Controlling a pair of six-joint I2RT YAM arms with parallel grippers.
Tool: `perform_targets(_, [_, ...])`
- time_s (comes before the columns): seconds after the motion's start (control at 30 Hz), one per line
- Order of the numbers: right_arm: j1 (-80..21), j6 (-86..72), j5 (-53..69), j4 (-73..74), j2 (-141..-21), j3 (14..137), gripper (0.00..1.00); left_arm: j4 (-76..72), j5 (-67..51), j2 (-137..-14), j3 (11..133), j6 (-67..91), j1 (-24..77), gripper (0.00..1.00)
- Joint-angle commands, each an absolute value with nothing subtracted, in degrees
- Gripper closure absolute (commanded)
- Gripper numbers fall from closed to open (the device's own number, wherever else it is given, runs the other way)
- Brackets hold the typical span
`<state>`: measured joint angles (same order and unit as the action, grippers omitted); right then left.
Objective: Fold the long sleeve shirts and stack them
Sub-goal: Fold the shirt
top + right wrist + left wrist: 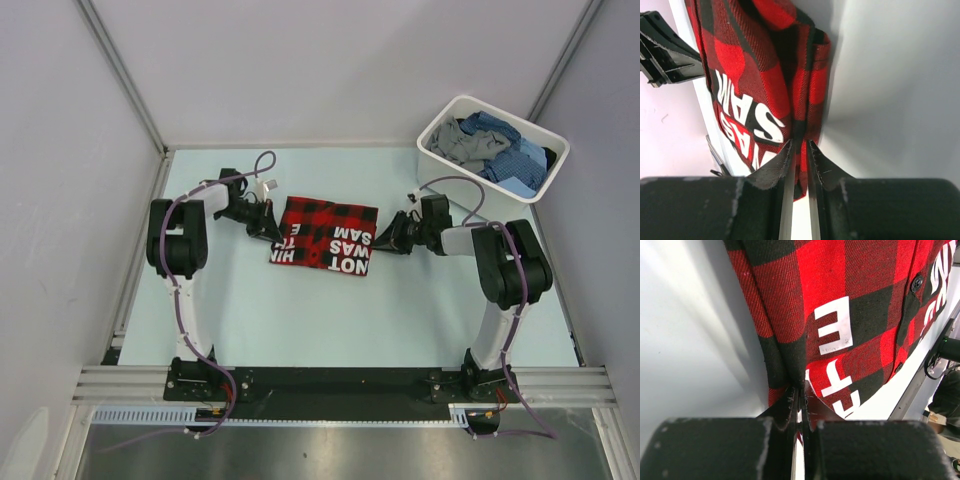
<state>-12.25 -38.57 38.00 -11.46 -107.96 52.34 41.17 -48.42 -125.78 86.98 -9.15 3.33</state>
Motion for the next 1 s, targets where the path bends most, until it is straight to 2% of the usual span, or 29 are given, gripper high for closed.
perform_targets(0.0, [-13.62,-39.02,38.41,-14.50,-106.87,52.47,0.81,42.36,-47.20,-124.10,85.78,-11.34,3.16,0.96])
perform_targets(0.2, [-14.15,-38.94,38.32,-14.51,-108.28,53.78,0.77,42.28,-47.11,-123.84,85.26,-11.60,3.16,0.96])
perform_targets(0.43, [-14.24,-39.46,38.32,-15.03,-109.42,54.93,0.64,42.10,-47.11,-123.40,84.46,-11.69,3.16,0.96])
perform_targets(0.6, [-13.62,-40.17,38.85,-14.50,-111.18,55.63,0.63,42.10,-47.02,-123.40,84.55,-11.60,2.90,0.96])
perform_targets(0.77, [-13.89,-41.22,39.46,-14.94,-112.32,56.43,0.69,42.01,-47.20,-123.40,84.90,-11.43,2.73,0.96])
perform_targets(0.87, [-13.80,-41.22,39.90,-14.86,-112.33,56.60,0.80,41.84,-47.29,-123.40,85.08,-11.25,2.55,0.98])
perform_targets(0.97, [-13.27,-40.08,39.90,-13.37,-111.62,57.13,0.96,41.31,-47.11,-122.87,84.73,-10.55,2.29,1.00])
